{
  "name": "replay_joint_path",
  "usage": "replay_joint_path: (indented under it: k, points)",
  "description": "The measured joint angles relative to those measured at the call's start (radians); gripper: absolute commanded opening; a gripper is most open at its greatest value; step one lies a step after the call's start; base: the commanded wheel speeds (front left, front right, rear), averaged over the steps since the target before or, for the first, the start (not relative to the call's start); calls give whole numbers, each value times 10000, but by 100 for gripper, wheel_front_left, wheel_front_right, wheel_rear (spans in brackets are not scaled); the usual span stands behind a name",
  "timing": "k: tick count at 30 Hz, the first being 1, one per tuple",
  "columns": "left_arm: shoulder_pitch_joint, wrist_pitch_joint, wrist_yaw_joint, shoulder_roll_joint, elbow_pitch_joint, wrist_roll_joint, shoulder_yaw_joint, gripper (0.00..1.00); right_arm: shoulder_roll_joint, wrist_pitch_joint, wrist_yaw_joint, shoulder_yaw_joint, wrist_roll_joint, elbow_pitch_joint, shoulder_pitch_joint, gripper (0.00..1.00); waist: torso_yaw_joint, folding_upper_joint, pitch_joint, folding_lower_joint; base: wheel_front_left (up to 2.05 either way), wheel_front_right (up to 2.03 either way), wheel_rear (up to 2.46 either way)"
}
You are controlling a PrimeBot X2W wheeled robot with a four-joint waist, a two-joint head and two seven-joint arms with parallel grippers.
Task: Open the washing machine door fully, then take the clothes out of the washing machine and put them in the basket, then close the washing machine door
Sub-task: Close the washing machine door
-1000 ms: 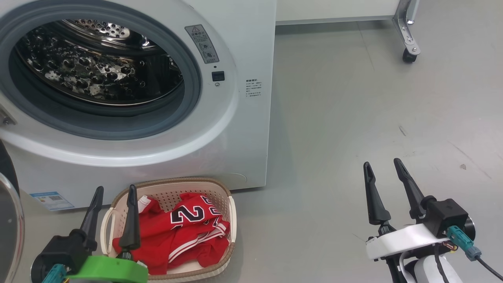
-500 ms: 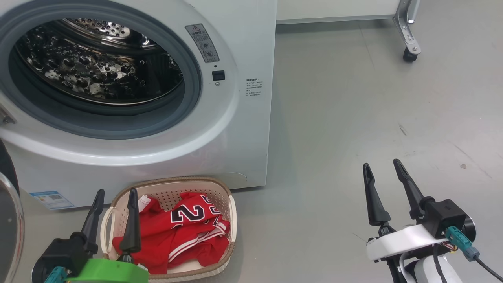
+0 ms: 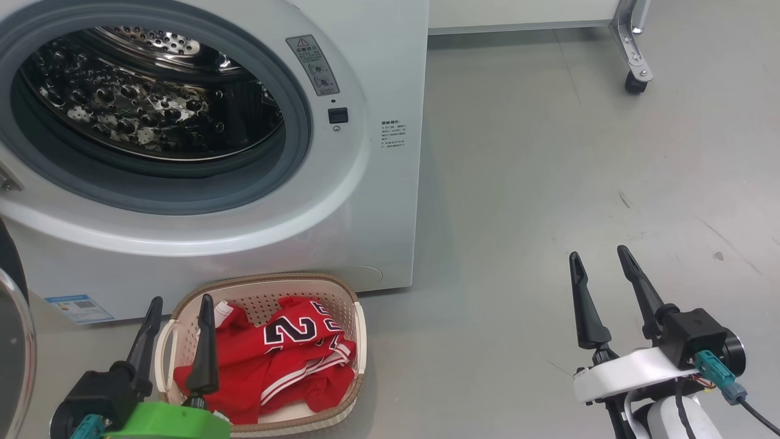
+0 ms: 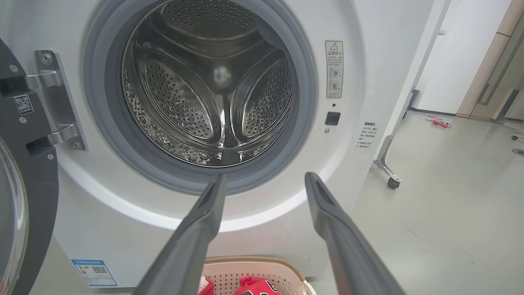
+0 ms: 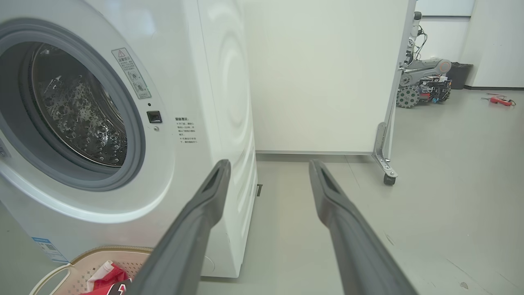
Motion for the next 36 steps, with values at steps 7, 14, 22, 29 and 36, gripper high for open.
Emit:
replay_joint_path:
  k: [7,14,22,29,36]
  points:
    - [0,0,0,-2,56,-2,-84,100,2,0,0,-6,0,2,0,100,6,0,10,0,-4,4,0]
    - [0,2,0,-2,67,-4,-92,100,6,0,0,-10,10,8,0,100,23,0,-8,0,-28,28,0]
    - [0,0,0,-2,69,-4,-90,100,8,-2,0,-4,29,8,0,100,51,0,11,0,-60,60,0]
    - [0,0,0,-2,73,-2,-94,100,8,0,-4,21,100,8,-1,100,48,0,29,0,-91,91,0]
    - [-1,0,0,-2,75,0,-171,100,8,0,-6,29,115,17,-1,100,43,0,44,0,-120,120,0]
